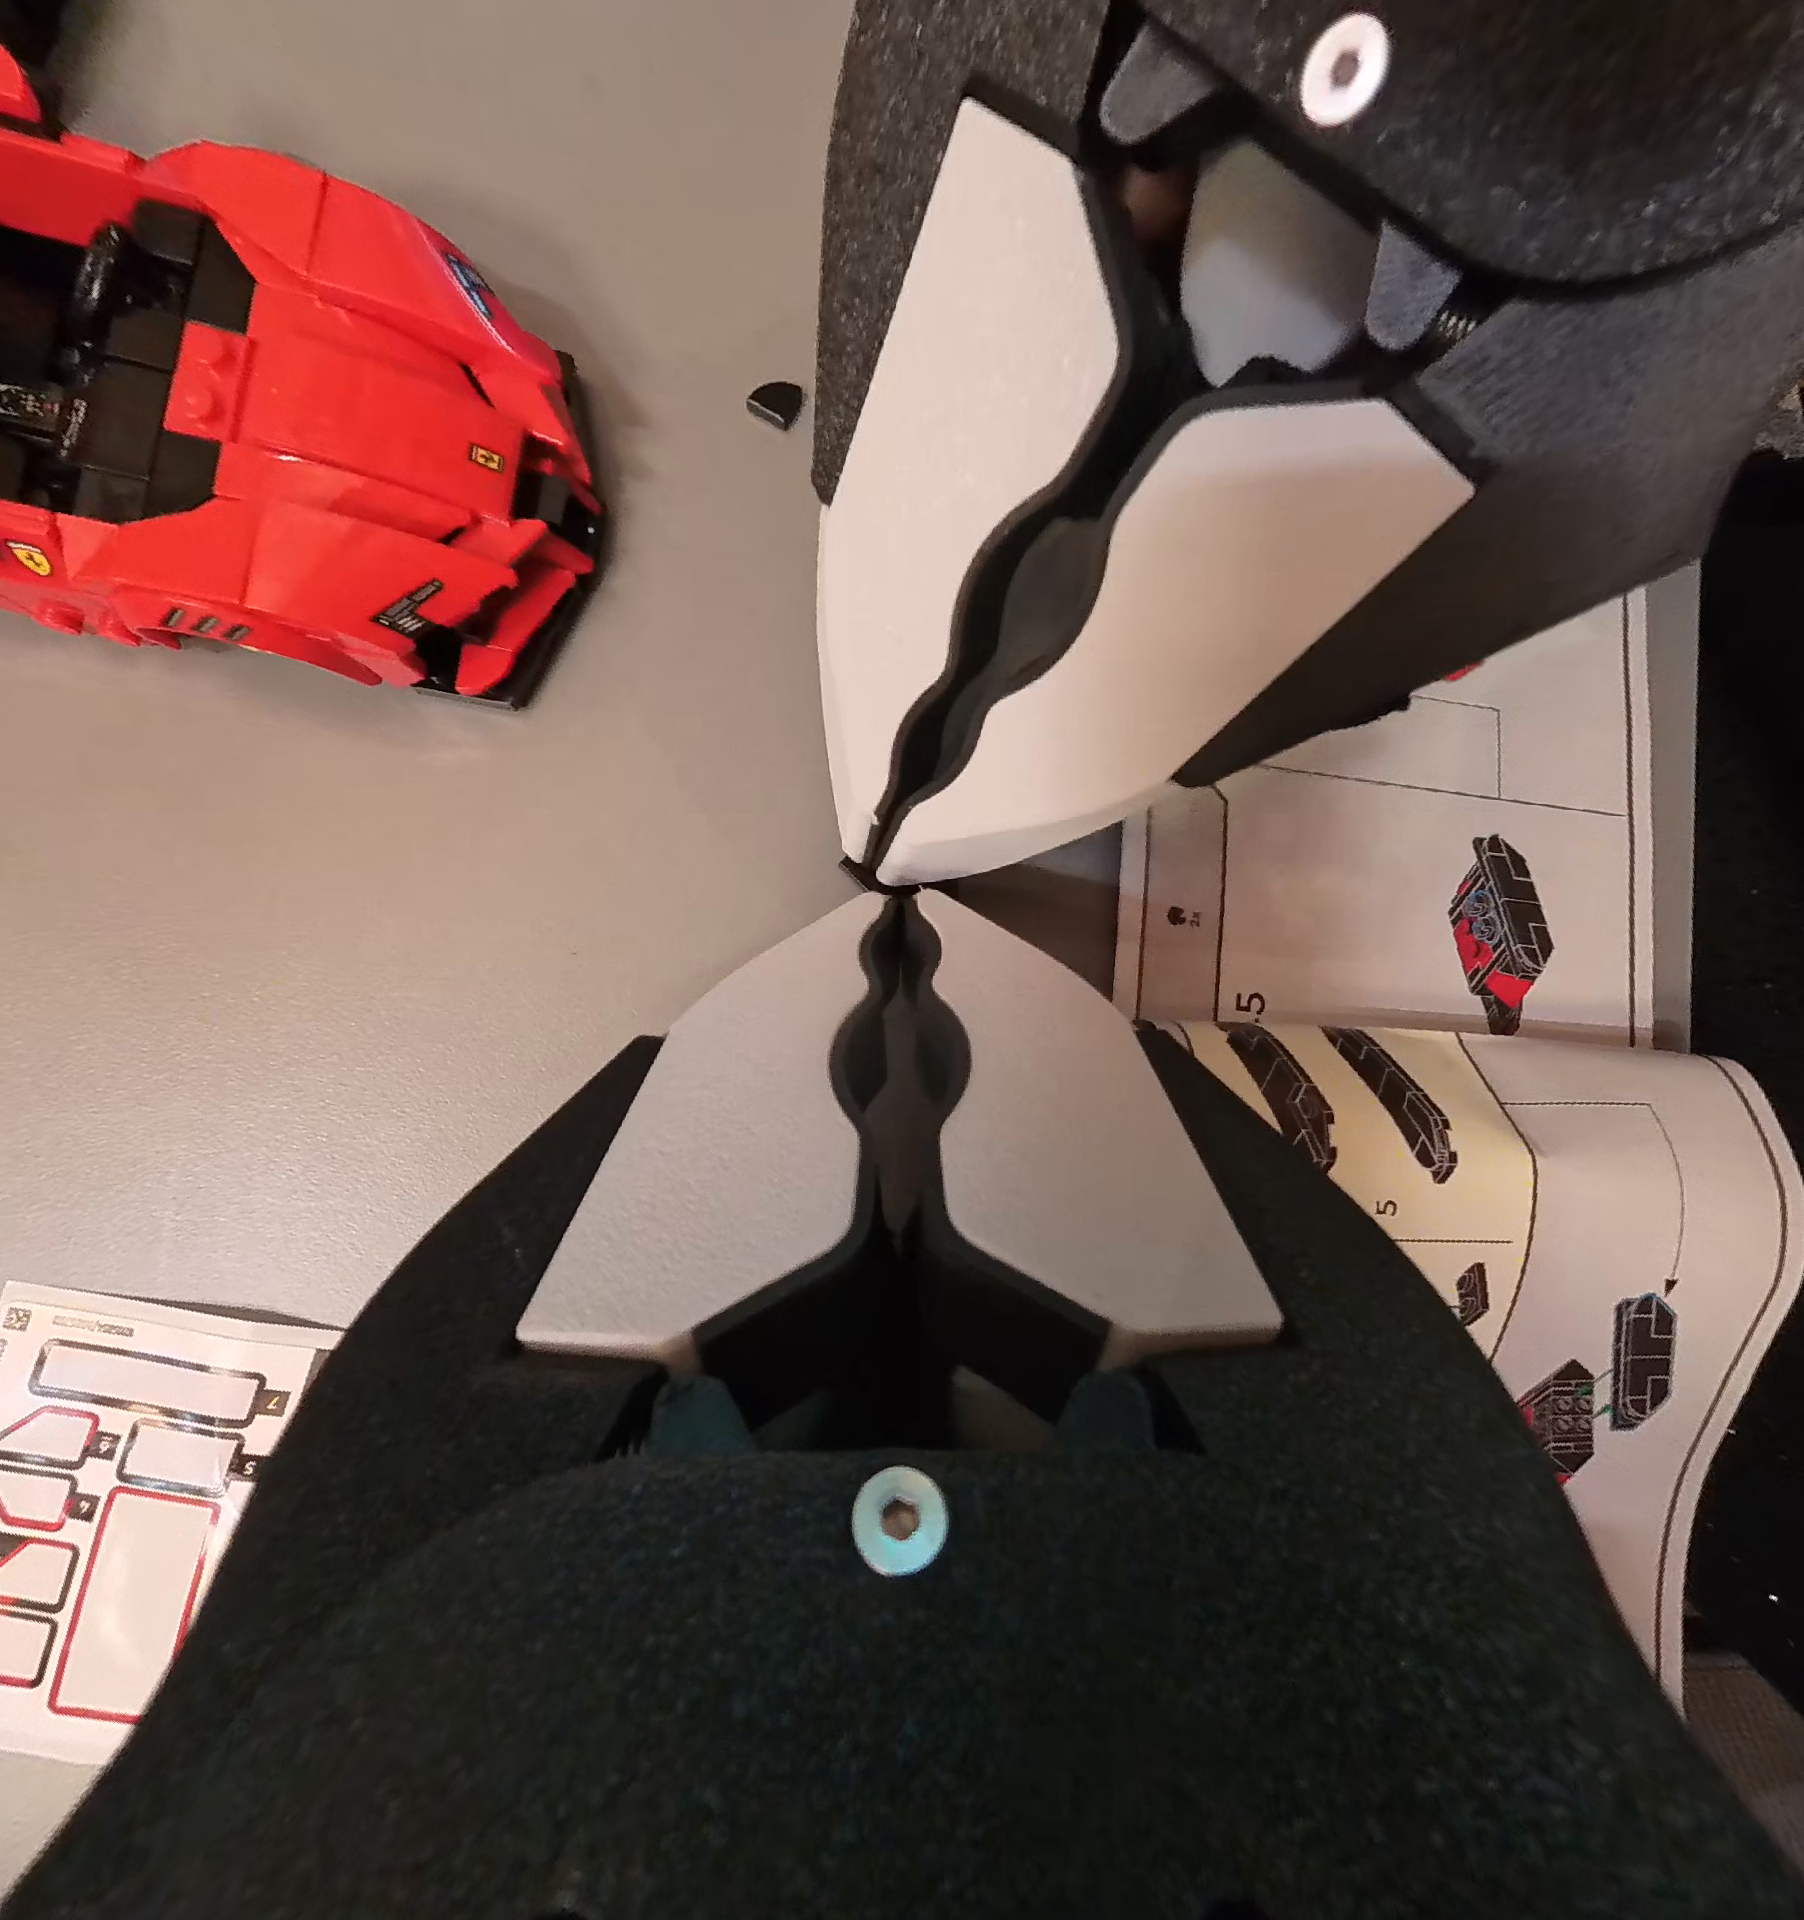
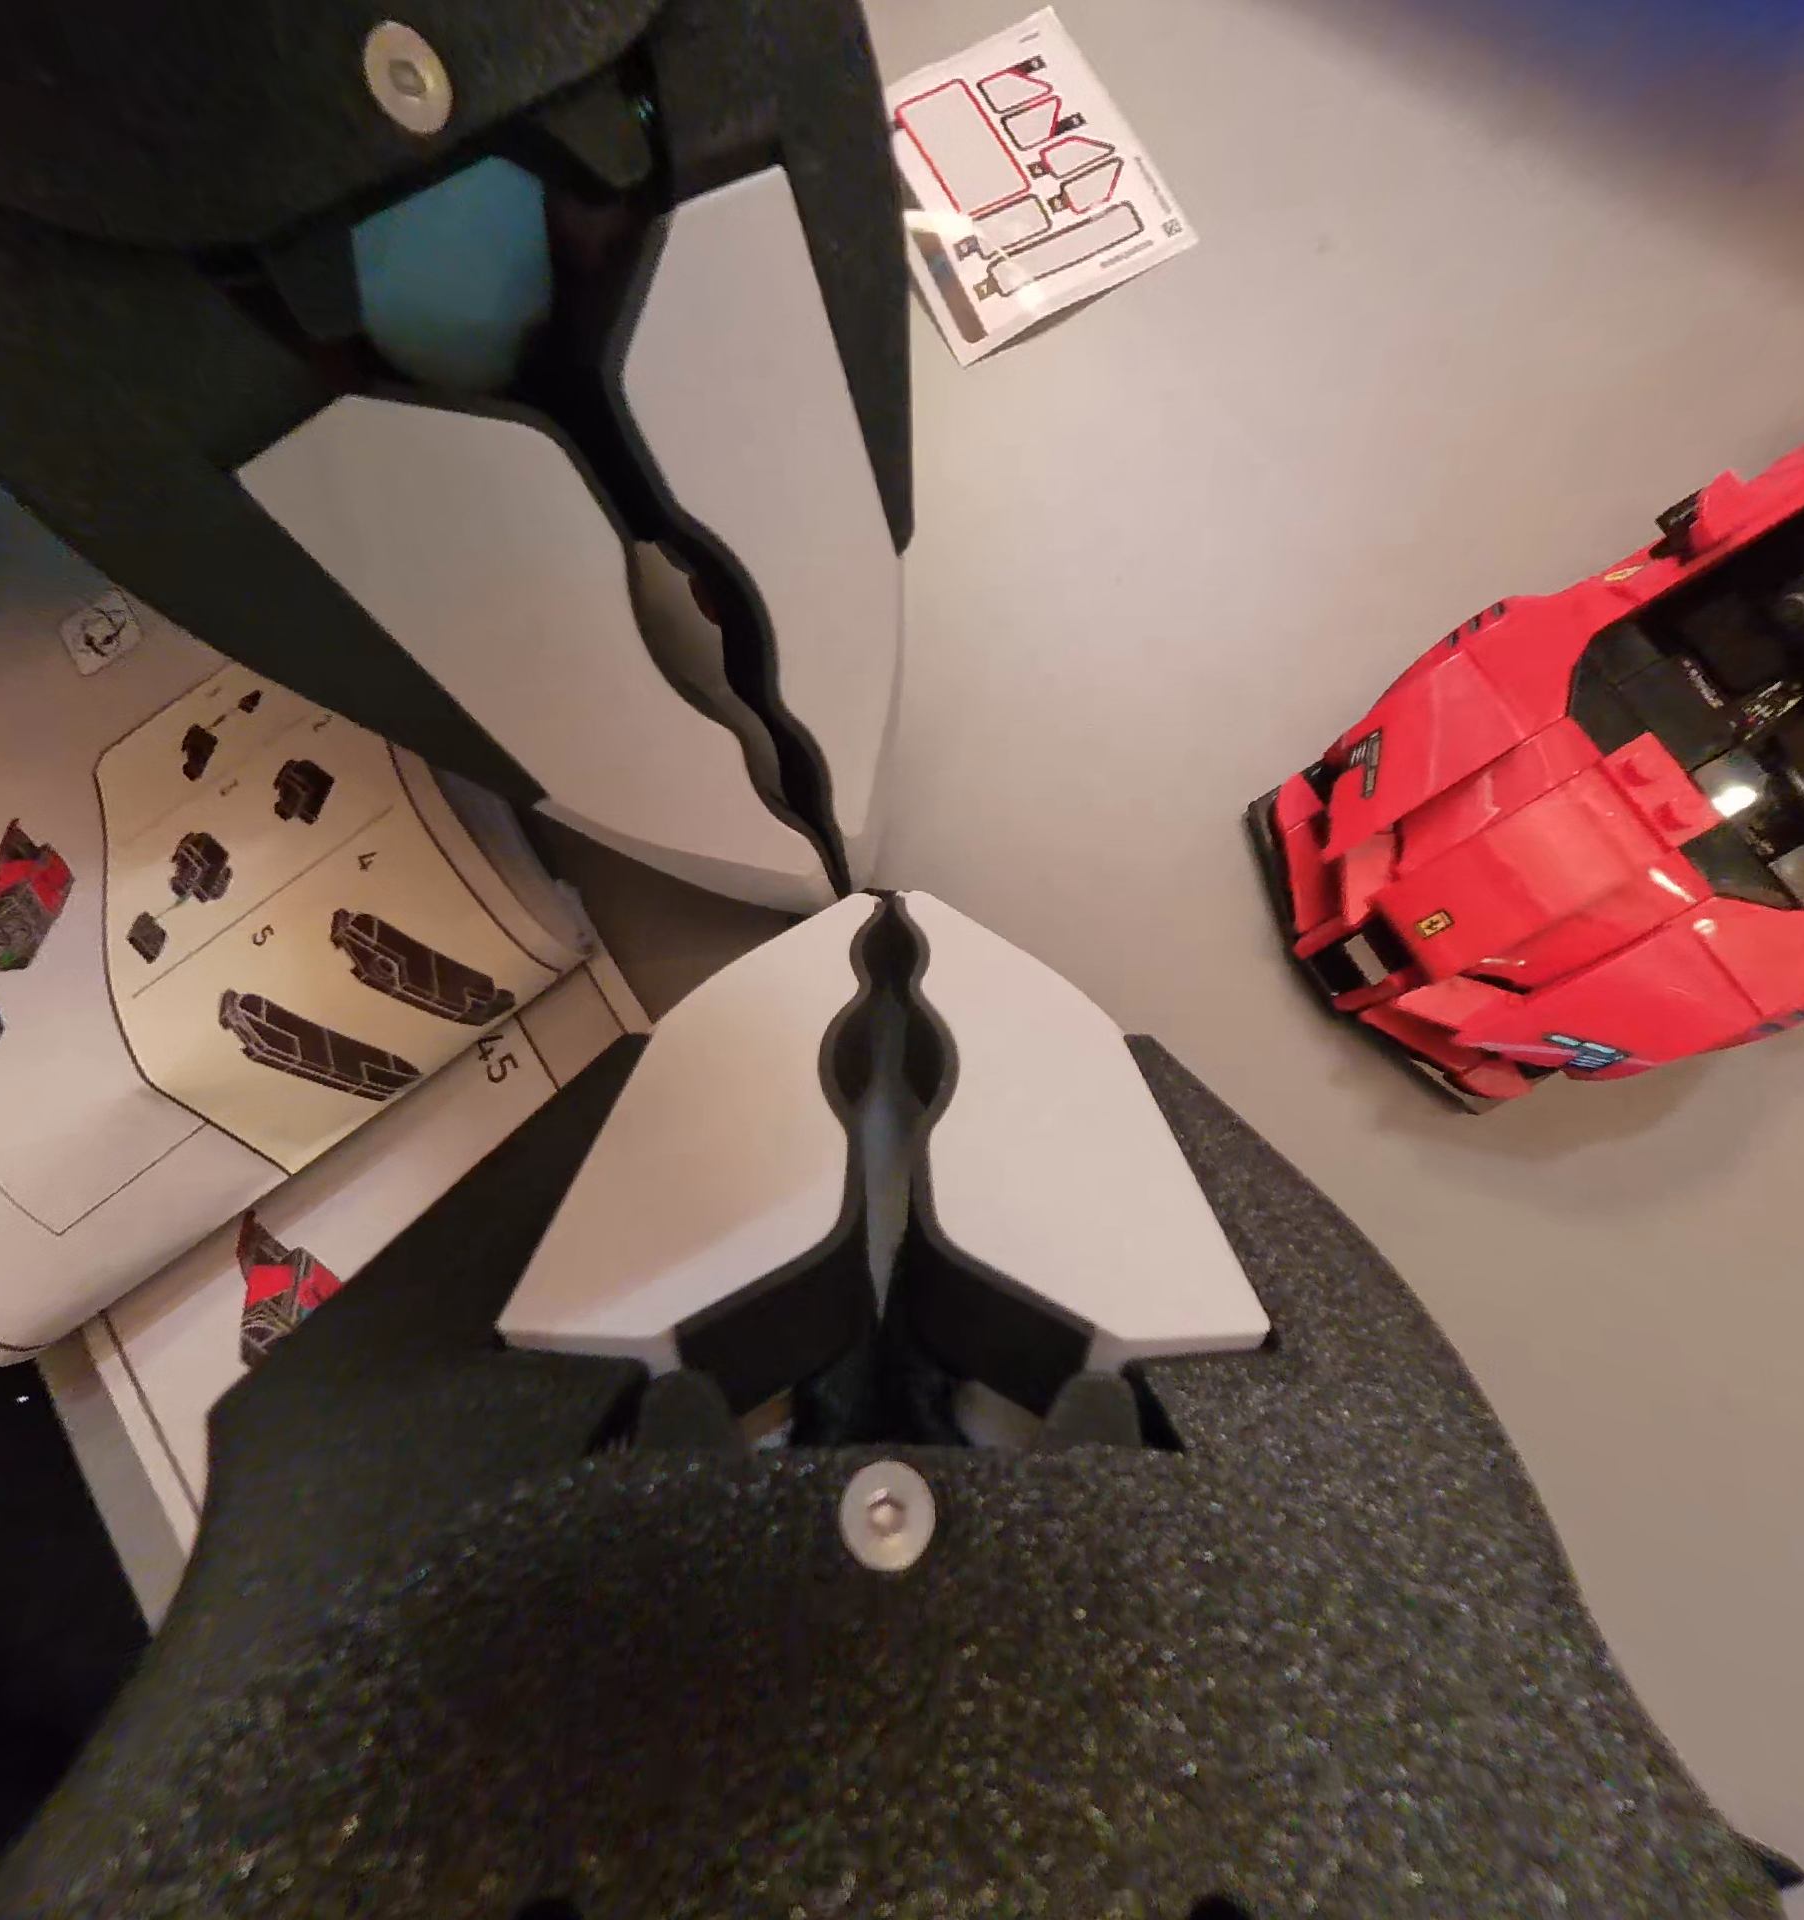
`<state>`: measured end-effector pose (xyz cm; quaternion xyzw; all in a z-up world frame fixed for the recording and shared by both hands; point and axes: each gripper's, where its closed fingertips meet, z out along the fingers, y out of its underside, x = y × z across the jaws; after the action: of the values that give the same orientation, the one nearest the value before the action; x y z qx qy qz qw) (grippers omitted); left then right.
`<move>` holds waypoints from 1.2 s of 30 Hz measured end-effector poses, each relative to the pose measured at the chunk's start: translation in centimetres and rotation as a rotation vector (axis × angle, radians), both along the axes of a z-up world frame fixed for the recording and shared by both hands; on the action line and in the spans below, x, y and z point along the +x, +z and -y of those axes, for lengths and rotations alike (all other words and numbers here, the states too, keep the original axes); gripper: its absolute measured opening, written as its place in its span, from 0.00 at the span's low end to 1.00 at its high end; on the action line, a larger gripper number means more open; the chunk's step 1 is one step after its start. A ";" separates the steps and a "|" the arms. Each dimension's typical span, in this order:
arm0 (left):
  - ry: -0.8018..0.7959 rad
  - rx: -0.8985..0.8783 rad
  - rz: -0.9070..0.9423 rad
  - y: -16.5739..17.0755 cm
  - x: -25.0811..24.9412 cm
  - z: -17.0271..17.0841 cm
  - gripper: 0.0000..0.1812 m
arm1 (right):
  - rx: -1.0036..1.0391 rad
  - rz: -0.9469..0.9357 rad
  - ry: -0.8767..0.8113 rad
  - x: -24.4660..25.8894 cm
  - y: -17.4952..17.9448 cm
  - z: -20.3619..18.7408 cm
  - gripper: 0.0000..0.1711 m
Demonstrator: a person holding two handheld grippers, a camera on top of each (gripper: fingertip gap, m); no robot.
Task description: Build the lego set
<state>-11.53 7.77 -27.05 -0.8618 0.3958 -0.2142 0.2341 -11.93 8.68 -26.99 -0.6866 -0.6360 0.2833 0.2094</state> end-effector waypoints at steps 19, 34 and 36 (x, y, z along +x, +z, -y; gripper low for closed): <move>0.080 0.015 0.137 0.5 -1.5 0.1 0.00 | 0.033 -0.044 0.089 0.3 0.9 0.6 0.00; 0.118 -0.021 0.252 1.0 -2.9 0.6 0.00 | 0.113 -0.005 0.156 -2.1 0.5 1.3 0.00; 0.127 -0.031 0.248 0.7 -3.1 0.7 0.00 | 0.110 -0.017 0.169 -2.3 0.5 1.6 0.00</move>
<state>-14.60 7.10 -26.39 -0.8556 0.3051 -0.3097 0.2809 -14.25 7.11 -26.45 -0.6155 -0.7044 0.2705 0.2276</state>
